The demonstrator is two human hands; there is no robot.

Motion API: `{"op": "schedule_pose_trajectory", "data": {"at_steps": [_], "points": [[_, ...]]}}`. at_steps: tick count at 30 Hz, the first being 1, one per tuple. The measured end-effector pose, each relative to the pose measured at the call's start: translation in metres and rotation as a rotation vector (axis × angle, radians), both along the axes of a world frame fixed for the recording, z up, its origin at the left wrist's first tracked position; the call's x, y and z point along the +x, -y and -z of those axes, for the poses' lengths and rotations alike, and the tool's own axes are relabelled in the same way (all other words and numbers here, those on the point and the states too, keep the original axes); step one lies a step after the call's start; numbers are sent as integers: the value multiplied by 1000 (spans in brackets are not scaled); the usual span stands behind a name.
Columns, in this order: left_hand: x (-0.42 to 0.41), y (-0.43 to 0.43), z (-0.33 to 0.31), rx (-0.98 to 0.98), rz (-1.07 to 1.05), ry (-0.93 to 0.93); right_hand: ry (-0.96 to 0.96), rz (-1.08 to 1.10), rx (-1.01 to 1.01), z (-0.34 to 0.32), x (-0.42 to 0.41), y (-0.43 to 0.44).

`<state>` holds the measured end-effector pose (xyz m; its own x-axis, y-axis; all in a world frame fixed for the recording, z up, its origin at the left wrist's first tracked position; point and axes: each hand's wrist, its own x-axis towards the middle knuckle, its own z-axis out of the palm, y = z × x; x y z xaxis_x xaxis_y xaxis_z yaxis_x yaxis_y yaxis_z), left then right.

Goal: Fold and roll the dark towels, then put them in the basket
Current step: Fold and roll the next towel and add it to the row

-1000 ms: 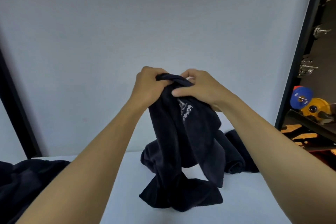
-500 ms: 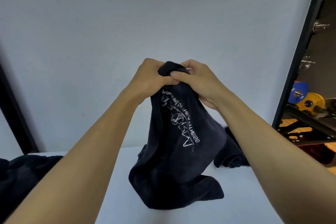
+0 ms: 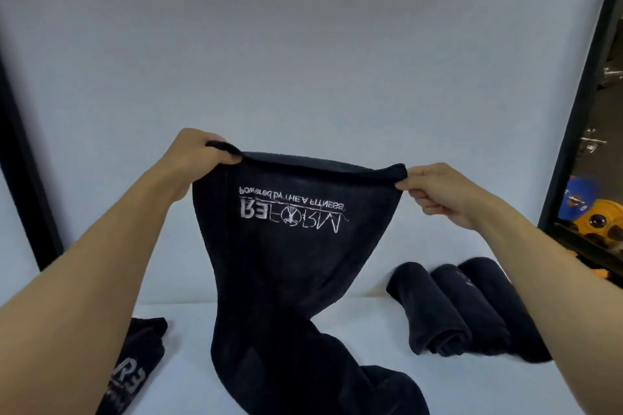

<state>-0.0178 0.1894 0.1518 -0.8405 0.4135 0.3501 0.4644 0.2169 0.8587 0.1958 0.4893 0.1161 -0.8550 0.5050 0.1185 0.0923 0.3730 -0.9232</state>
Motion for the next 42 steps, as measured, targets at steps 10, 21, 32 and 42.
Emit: {"op": "schedule_pose_trajectory", "data": {"at_steps": [10,21,32,42], "points": [[-58,-44,-107,-195,-655,-481,-523,53,-221,-118,-81,-1],[-34,-55,-193,561,-437,-583,-856,11,-169,-217,-93,-7],[40,19,-108,667,-146,-485,-720,70,4,-123,11,62],[114,109,5,408,231,91,-623,124,93,-18,104,140]]}}
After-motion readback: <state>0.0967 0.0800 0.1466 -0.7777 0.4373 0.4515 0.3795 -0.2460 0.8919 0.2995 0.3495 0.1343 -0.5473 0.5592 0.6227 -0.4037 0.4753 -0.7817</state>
